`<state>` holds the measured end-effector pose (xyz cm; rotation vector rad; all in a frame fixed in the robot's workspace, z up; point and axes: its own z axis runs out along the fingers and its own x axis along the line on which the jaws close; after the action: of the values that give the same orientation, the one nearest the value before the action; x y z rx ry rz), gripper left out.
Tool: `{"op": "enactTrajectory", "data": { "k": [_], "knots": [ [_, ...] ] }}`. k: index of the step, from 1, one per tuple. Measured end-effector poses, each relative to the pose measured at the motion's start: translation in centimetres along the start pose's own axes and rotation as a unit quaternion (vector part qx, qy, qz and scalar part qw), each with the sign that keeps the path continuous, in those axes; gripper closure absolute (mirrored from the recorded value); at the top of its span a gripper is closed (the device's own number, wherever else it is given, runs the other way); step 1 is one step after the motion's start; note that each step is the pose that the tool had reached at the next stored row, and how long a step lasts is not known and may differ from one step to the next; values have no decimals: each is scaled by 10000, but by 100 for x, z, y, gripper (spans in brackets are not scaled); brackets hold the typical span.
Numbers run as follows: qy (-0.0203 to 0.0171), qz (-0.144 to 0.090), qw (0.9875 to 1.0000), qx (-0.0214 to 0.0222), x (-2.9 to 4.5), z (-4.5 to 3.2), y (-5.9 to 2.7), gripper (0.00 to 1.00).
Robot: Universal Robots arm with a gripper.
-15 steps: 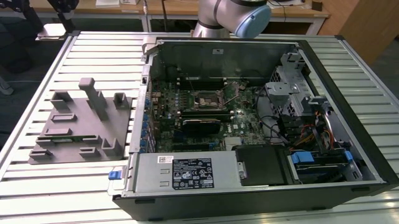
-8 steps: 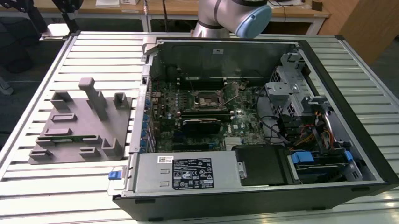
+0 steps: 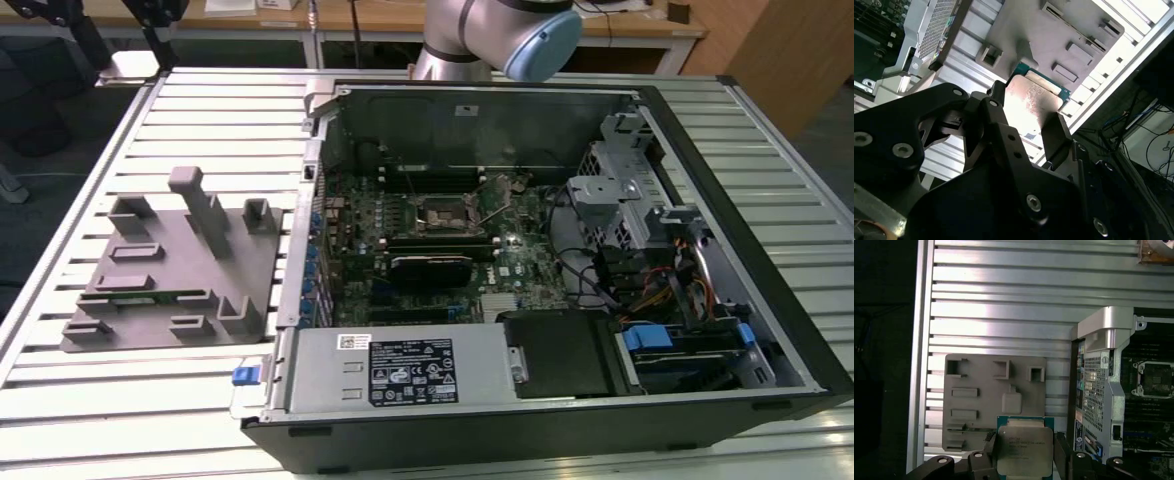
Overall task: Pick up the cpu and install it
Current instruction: 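Pick up the cpu and move it towards the insertion slot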
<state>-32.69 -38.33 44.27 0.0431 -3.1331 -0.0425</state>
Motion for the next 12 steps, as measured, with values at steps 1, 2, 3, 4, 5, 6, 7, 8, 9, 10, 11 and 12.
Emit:
{"op": "enactTrajectory", "data": {
  "k": [1, 2, 3, 4, 5, 6, 7, 8, 9, 10, 11, 12],
  "knots": [
    [0, 0, 10000, 0, -10, 0, 0, 46],
    [0, 0, 10000, 0, -20, 0, -1, 46],
    [0, 0, 10000, 0, -30, 0, -1, 46],
    [0, 0, 10000, 0, -39, 0, -1, 46],
    [0, 0, 10000, 0, -49, 0, -1, 46],
    [0, 0, 10000, 0, -59, 0, -2, 46],
    [0, 0, 10000, 0, -69, 0, -2, 46],
    [0, 0, 10000, 0, -79, 0, -2, 46],
    [0, 0, 10000, 0, -90, 0, -3, 46],
    [0, 0, 10000, 0, -100, 0, -3, 46],
    [0, 0, 10000, 0, -111, -1, -3, 46],
    [0, 0, 10000, 0, -121, 0, -3, 46]
  ]
}}
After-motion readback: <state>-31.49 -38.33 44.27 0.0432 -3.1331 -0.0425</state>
